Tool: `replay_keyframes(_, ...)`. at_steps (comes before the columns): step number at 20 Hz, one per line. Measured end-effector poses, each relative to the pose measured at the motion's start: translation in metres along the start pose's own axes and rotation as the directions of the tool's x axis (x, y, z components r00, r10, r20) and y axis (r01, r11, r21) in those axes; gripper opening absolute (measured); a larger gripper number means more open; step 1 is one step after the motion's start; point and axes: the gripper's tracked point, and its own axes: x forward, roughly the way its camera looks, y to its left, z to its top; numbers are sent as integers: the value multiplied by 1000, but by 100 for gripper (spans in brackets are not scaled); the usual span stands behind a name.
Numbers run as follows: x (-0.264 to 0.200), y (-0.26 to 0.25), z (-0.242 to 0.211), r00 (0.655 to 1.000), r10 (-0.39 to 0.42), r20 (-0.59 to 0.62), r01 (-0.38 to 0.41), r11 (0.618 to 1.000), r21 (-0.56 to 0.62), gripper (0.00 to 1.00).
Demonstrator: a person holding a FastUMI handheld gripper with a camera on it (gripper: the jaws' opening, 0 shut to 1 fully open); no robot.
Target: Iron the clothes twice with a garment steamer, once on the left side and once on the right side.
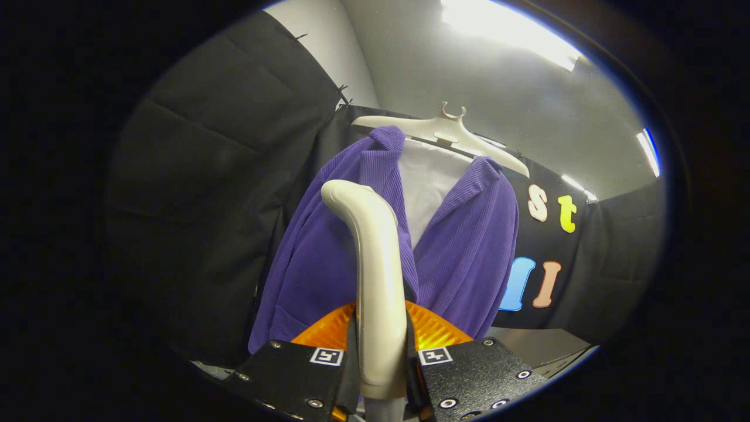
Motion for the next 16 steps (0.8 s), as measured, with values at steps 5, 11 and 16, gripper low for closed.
replay_keyframes(5, -4, 12, -27, 1000, 13, -21, -14, 999, -50, 32)
replay_keyframes(11, -16, 43, -76, 994, 68, -90, -76, 994, -82, 32)
replay_keyframes(16, -32, 66, -127, 978, 110, -177, -131, 985, -110, 32)
